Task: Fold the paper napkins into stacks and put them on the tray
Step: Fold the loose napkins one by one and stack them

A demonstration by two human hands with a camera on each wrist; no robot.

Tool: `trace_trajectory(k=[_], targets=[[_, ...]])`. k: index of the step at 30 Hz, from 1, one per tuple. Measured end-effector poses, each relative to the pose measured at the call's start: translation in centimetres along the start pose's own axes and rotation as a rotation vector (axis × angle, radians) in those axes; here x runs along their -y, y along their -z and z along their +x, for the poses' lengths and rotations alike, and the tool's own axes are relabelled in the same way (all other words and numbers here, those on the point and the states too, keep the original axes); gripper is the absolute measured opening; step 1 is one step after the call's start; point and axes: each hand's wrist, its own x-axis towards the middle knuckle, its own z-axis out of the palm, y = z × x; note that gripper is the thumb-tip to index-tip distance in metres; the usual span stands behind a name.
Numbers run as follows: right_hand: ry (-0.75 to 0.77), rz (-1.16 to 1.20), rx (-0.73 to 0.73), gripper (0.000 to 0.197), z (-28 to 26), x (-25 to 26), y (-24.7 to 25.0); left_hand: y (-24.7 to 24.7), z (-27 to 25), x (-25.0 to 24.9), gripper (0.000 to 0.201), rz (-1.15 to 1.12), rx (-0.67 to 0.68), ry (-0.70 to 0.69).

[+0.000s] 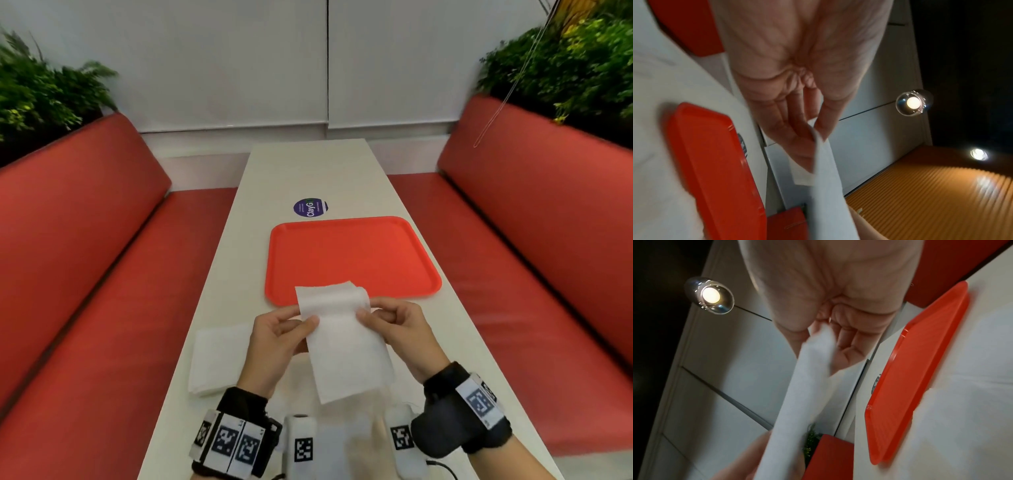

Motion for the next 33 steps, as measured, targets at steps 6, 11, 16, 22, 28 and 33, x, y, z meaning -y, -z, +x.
trace_trajectory(k=[6,11,16,22,28,33], targets=[[-0.059,0.135,0.025,0.023,0.5,0.2,-0.1,1.1,0.3,-0.7,0.026,0.035,0.089,-0.092],[-0.034,0.056,0.037,0.026,0.6,0.4,-0.7,1.9,0.2,-0.7,0.032,0.053,0.111,-0.159],[-0.068,0.114,0.083,0.023,0.7,0.5,-0.9,2.1,-0.2,-0.5,0.021,0.087,0.001,-0.166],[0.165,-0.17,0.007,0.028,0.8,-0.4,-1.8,1.8,-1.0,-0.3,0.028,0.2,-0.087,-0.167],[0.206,-0.361,0.152,0.009,1.4,0.3,-4.3,1.5,-1.6,-0.2,0.032,0.254,-0.066,-0.173],[0.251,-0.352,0.139,0.006,2.6,0.1,-6.0,2.0,-1.1,-0.3,0.011,0.257,-0.24,-0.222]])
